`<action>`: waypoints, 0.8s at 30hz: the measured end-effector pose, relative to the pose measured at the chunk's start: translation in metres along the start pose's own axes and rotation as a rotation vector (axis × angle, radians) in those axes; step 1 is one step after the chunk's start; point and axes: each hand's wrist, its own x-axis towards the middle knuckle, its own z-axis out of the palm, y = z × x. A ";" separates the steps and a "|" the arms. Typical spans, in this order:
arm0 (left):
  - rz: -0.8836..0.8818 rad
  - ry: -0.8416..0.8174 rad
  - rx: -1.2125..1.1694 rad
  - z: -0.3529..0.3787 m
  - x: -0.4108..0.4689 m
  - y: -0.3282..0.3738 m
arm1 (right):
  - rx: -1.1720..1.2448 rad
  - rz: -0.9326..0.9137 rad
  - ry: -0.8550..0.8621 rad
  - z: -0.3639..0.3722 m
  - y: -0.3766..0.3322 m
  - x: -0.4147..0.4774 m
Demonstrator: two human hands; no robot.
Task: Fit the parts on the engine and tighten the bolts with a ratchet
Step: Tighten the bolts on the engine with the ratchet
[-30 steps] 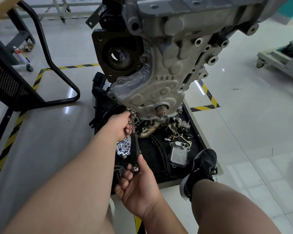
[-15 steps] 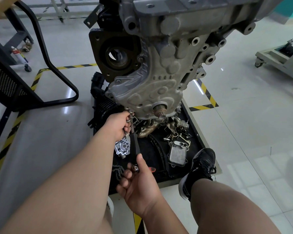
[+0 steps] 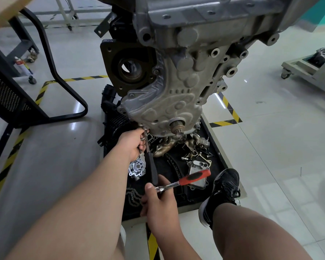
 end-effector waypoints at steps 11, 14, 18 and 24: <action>0.049 0.044 0.250 -0.004 -0.016 -0.001 | 0.136 0.031 0.014 0.003 -0.010 0.000; 0.102 -0.004 0.693 -0.018 -0.040 -0.009 | 0.368 0.179 -0.015 0.005 -0.010 0.002; 0.182 -0.084 1.052 -0.035 -0.088 -0.020 | 0.587 0.344 -0.087 0.003 -0.011 0.003; 0.131 -0.137 0.997 -0.046 -0.136 -0.031 | 0.732 0.450 -0.161 -0.001 -0.013 0.005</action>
